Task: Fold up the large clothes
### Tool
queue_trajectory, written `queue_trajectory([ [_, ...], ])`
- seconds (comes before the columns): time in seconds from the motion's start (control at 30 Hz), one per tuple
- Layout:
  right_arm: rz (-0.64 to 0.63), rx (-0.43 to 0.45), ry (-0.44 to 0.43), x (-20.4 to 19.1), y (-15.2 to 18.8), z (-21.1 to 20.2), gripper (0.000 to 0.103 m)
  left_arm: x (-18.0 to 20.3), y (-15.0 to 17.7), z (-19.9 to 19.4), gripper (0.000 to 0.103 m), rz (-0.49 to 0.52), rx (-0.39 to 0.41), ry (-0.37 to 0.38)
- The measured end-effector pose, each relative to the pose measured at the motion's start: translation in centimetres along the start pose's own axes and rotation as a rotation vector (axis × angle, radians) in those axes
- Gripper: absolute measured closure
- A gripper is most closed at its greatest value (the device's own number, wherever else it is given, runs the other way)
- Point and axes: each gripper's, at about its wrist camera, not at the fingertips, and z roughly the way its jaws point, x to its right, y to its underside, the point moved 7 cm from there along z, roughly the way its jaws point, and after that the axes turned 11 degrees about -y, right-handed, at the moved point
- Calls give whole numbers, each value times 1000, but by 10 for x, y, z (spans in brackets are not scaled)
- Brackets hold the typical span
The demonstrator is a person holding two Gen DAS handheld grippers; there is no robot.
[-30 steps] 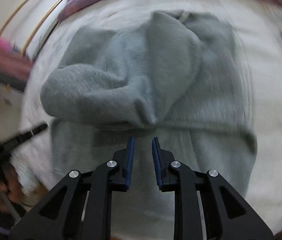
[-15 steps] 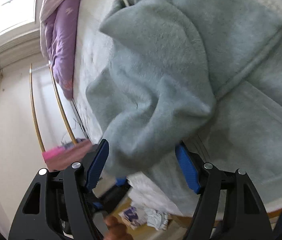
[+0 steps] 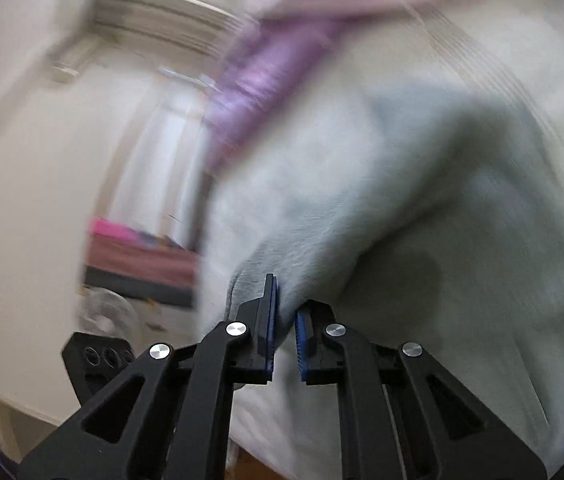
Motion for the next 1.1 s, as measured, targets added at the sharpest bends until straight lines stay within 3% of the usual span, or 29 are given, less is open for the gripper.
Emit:
queue_trajectory([
  [0.07,107,-75,136,64,42,5,98,-26,45,35,95,-41,-130,-81],
  [0.17,258,-128,252,130,97,1,98,-44,91,64,95,-43,-244,-166],
  [0.27,259,-98,252,139,107,0,99,-49,108,75,92,-23,-265,-191],
  [0.4,239,-152,307,127,95,5,93,-45,99,76,87,-31,-314,-173],
  [0.43,231,-158,320,125,95,4,92,-44,94,70,80,-51,-329,-165],
  [0.57,146,-167,418,96,67,-20,91,-40,55,31,50,-77,-273,-90],
  [0.67,101,-104,418,72,33,-34,90,-37,11,3,40,-78,-179,-68],
  [0.73,78,-43,413,59,3,-39,74,-40,-17,1,32,-98,-145,-106],
  [0.8,92,17,384,55,-30,-39,57,-43,-57,7,32,-151,-98,-142],
  [0.93,138,69,359,66,-81,-21,57,-50,-114,41,23,-219,-102,-223],
  [1.03,197,93,360,87,-120,-4,57,-59,-146,72,23,-207,-152,-286],
  [1.1,213,102,369,94,-135,11,57,-57,-163,90,23,-193,-162,-283],
])
